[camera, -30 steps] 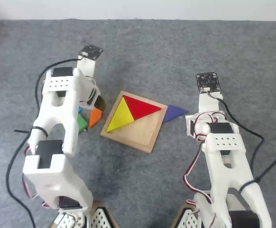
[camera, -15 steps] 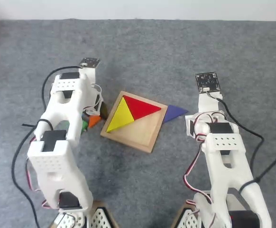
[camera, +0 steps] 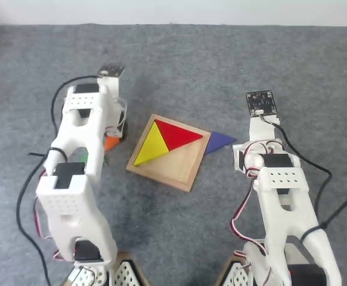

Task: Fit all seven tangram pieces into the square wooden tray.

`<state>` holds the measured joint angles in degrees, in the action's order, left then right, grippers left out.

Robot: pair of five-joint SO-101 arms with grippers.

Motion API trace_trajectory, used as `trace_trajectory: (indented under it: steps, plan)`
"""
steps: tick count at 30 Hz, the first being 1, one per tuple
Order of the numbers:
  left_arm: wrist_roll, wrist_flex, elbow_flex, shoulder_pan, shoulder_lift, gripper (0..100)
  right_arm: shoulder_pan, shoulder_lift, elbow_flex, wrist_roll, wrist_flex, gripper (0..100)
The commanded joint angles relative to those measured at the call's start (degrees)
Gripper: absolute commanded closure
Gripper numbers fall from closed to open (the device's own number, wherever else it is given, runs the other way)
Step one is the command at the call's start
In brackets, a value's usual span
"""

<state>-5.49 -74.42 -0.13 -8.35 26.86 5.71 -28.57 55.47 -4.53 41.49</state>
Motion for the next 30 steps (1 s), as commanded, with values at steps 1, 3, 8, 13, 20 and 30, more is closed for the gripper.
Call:
trace_trajectory:
  steps: [1, 3, 8, 13, 20, 30]
  plan:
    - [1.23, -6.33, -8.40, 5.19, -8.53, 99, -0.22, -2.24, -0.35, 0.35, 0.13, 66.3]
    - [2.90, -8.79, -10.51, 7.91, -10.55, 99, -0.48, -2.42, -0.35, 0.35, 0.13, 66.3]
    - [6.24, -11.87, -10.95, 17.41, -11.69, 99, -1.98, -2.77, -0.44, 0.35, 0.48, 66.3]
    - [10.20, -9.58, -8.22, 27.34, -8.35, 99, -6.37, -2.77, -0.70, 1.41, 0.13, 66.3]
    - [13.36, -2.81, -7.25, 33.58, -0.79, 99, -7.25, -2.59, -0.97, 3.43, 0.13, 66.3]
    - [13.10, -1.49, -7.25, 34.11, 4.57, 99, -7.16, -2.51, -1.05, 3.43, 0.13, 66.4]
